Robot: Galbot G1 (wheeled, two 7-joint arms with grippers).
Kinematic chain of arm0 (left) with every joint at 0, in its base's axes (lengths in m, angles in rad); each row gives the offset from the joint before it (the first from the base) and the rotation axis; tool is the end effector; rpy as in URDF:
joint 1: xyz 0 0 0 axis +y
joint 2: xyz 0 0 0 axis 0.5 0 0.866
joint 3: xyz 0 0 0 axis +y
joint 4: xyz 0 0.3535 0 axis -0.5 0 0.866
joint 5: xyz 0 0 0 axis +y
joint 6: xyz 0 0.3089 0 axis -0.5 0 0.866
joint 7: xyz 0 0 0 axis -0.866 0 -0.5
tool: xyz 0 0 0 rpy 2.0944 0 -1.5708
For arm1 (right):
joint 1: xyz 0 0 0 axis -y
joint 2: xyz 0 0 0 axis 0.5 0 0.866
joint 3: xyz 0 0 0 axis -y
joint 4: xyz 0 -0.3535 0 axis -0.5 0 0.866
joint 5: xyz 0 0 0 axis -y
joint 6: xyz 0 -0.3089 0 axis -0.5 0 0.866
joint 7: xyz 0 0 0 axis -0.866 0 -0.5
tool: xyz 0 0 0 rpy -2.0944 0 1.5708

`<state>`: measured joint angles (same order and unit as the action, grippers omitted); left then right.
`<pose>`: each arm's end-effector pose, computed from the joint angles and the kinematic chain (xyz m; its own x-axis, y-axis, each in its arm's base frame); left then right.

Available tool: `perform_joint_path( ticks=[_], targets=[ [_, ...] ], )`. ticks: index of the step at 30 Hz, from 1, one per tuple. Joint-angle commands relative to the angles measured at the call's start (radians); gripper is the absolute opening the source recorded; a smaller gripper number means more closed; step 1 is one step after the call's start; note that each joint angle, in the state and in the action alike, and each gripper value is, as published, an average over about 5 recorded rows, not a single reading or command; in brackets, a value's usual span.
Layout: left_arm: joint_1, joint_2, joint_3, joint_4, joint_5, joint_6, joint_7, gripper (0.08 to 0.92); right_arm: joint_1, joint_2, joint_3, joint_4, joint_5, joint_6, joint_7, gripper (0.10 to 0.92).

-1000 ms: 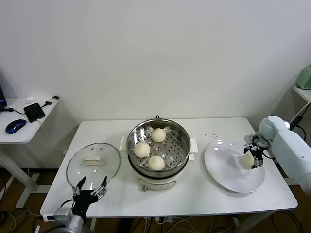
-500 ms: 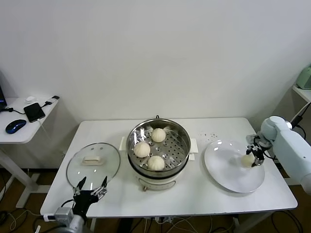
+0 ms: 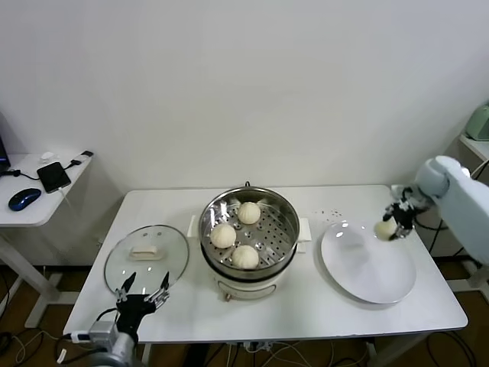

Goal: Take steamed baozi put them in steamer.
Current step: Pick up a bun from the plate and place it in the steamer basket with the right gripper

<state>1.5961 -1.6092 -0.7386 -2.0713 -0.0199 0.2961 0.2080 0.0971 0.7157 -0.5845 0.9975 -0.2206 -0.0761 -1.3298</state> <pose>0.1177 0.0499 -0.3150 -0.9410 -0.0045 0.3384 -0.0086 0.9999 -0.0106 0.5187 -0.2408 -0.1085 -0.1927 -0.0771 0.9782 -0.9812 0.0105 -0.1925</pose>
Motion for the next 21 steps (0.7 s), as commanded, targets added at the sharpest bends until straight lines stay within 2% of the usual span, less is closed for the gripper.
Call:
perform_joint_path(
  ticks=[1, 5, 11, 21],
  targets=[
    [-0.006, 0.003, 0.004, -0.009, 0.037, -0.003, -0.003, 0.823, 0.501, -0.04, -0.556, 0.385, 0.523, -0.4, 0.083, 0.602],
    [-0.01, 0.01, 0.005, -0.017, 0.035, -0.005, -0.005, 0.823, 0.597, 0.047, -0.633, 0.475, 0.672, -0.541, 0.141, 0.602],
    [-0.012, 0.022, 0.003, -0.027, 0.023, -0.005, -0.005, 0.823, 0.662, 0.216, -0.707, 0.447, 0.835, -0.617, 0.192, 0.602],
    [-0.02, 0.034, -0.003, -0.029, 0.006, -0.005, -0.007, 0.823, 0.626, 0.394, -0.82, 0.338, 0.848, -0.631, 0.208, 0.602]
  ],
)
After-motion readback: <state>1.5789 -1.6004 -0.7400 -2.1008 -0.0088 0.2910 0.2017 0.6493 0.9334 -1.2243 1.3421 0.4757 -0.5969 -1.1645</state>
